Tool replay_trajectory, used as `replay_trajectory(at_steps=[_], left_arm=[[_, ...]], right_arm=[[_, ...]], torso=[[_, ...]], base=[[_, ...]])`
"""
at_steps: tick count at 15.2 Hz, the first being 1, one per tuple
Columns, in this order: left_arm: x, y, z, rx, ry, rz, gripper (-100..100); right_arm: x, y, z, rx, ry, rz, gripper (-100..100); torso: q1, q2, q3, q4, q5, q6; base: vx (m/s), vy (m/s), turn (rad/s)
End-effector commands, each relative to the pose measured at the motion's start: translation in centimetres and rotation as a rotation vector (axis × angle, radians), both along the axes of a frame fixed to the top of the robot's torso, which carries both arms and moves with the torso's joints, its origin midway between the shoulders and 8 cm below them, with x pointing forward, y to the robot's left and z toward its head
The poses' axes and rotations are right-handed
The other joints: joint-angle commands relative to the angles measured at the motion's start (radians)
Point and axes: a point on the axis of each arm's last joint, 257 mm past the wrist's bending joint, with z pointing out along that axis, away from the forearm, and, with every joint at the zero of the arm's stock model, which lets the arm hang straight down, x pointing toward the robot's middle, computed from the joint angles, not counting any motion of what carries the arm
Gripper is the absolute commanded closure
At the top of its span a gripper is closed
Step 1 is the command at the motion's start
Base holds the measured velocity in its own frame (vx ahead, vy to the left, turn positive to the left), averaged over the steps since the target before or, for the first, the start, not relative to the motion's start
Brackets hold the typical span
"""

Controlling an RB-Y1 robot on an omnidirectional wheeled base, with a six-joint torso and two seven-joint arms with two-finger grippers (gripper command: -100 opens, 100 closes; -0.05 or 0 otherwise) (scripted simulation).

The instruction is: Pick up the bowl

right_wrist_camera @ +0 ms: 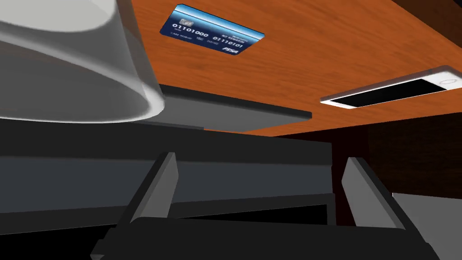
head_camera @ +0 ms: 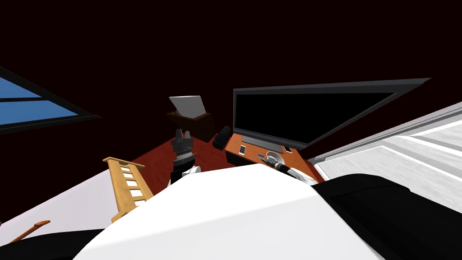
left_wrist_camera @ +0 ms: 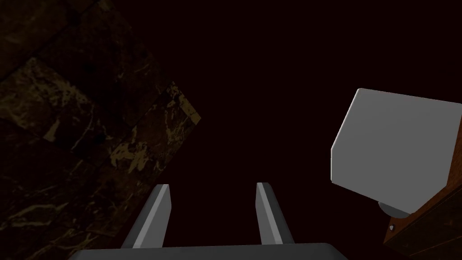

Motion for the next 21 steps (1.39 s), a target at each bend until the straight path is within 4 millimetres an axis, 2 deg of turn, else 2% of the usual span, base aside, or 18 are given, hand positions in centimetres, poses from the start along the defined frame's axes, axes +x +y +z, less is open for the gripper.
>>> replay_trajectory(at_steps=[1,4,6,9,11,12,13,14,15,16,17,19,21], left_arm=[[0.0,0.0,0.0,0.0,0.0,0.0,0],[0.0,0.0,0.0,0.0,0.0,0.0,0],[0.0,0.0,0.0,0.0,0.0,0.0,0],[0.0,0.0,0.0,0.0,0.0,0.0,0],[0.0,0.0,0.0,0.0,0.0,0.0,0],[0.0,0.0,0.0,0.0,0.0,0.0,0],[0.0,0.0,0.0,0.0,0.0,0.0,0],[0.0,0.0,0.0,0.0,0.0,0.0,0],[0.0,0.0,0.0,0.0,0.0,0.0,0],[0.0,0.0,0.0,0.0,0.0,0.0,0],[0.0,0.0,0.0,0.0,0.0,0.0,0],[0.0,0.0,0.0,0.0,0.0,0.0,0],[0.0,0.0,0.0,0.0,0.0,0.0,0]], right_arm=[[-2.2,-2.4,-1.0,-0.066,0.058,-0.002,-100],[-5.3,-5.9,-2.4,-0.183,0.148,0.028,-100],[-6.2,-6.7,-2.7,-0.191,0.167,0.014,-100],[-9.5,-9.7,-3.7,-0.291,0.257,0.045,-100],[-10.3,-10.4,-3.8,-0.298,0.272,0.034,-100],[-12.0,-11.7,-4.2,-0.342,0.317,0.049,-100],[-12.3,-12.0,-4.2,-0.344,0.323,0.045,-100],[-13.9,-13.1,-4.4,-0.382,0.364,0.062,-100],[-14.3,-13.4,-4.5,-0.386,0.372,0.056,-100],[-16.2,-14.7,-4.7,-0.423,0.418,0.068,-100],[-16.2,-14.7,-4.7,-0.423,0.418,0.068,-100],[-19.4,-16.6,-4.9,-0.481,0.496,0.094,-100],[-19.6,-16.7,-4.8,-0.483,0.499,0.091,-100]], torso=[[0.0,0.0,0.0,0.0,0.0,0.0],[0.0,0.0,0.0,0.0,0.0,0.0],[0.001,-0.001,0.0,0.0,0.001,0.0],[0.001,-0.001,0.0,0.0,0.0,0.0],[0.001,-0.001,-0.001,0.0,0.0,0.0],[0.001,-0.001,0.0,0.0,0.0,0.001],[0.001,-0.001,0.0,0.0,0.0,0.0],[0.001,-0.001,0.0,0.0,0.001,0.001],[0.001,-0.001,-0.001,0.0,0.001,0.0],[0.002,-0.002,-0.001,0.0,0.001,0.0],[0.002,-0.002,-0.001,0.0,0.001,0.0],[0.002,-0.002,-0.001,0.0,0.001,0.0],[0.003,-0.002,-0.001,0.0,0.001,0.0]], base=[[0.009,0.035,0.13],[0.009,0.035,0.139],[0.023,0.051,0.131],[0.019,0.039,0.096],[0.02,0.039,0.124],[0.019,0.036,0.127],[0.023,0.038,0.081],[0.031,0.047,0.082],[0.036,0.059,0.147],[0.038,0.057,0.159],[0.037,0.053,0.1],[0.036,0.051,0.12],[0.041,0.055,0.123]])
